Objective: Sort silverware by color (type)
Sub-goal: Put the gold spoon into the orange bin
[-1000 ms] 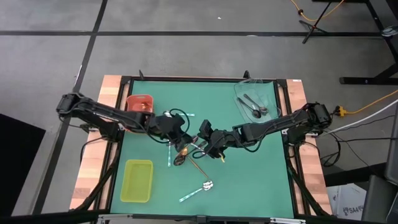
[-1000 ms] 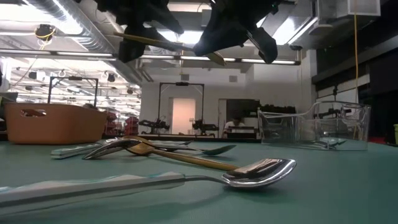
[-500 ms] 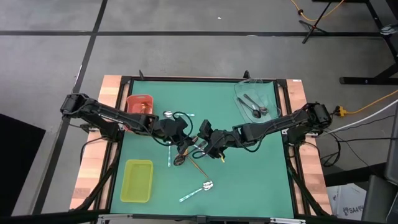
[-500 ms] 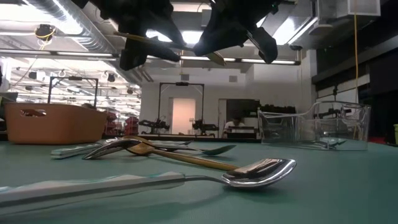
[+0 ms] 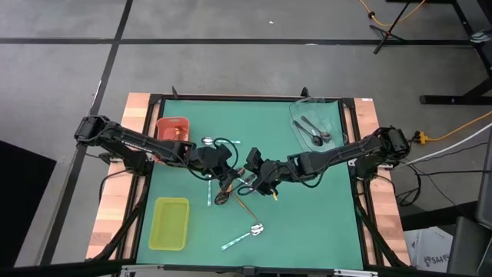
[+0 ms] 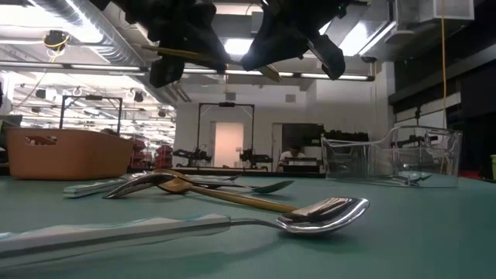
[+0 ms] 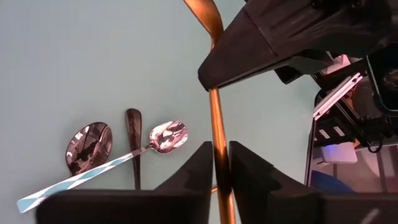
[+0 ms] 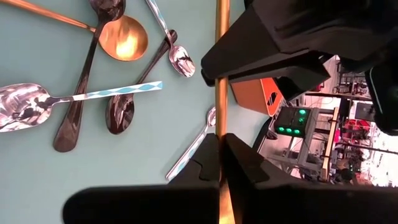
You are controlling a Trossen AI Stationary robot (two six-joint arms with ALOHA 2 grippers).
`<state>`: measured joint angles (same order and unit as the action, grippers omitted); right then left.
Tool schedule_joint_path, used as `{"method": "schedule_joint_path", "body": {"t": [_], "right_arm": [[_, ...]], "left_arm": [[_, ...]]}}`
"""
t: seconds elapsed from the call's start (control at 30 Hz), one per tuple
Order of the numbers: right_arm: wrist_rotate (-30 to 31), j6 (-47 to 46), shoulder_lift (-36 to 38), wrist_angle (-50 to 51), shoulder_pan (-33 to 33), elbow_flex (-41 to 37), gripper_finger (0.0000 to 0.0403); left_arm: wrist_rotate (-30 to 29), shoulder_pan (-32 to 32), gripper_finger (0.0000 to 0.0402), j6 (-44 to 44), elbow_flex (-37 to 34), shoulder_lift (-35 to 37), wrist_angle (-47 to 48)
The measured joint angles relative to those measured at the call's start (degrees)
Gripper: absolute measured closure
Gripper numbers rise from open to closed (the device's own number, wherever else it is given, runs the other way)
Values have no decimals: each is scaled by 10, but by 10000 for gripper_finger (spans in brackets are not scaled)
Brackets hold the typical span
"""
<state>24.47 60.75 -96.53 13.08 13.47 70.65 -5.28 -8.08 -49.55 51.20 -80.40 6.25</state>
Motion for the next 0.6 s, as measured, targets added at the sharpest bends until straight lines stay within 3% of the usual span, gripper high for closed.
{"method": "schedule_joint_path", "body": {"t": [0.17,0.6], "right_arm": [[0,0,0,0,0,0,400],[0,0,0,0,0,0,400]], "left_arm": [[-1,0,387,-1,0,0,3],[0,0,382,0,0,0,3]]}}
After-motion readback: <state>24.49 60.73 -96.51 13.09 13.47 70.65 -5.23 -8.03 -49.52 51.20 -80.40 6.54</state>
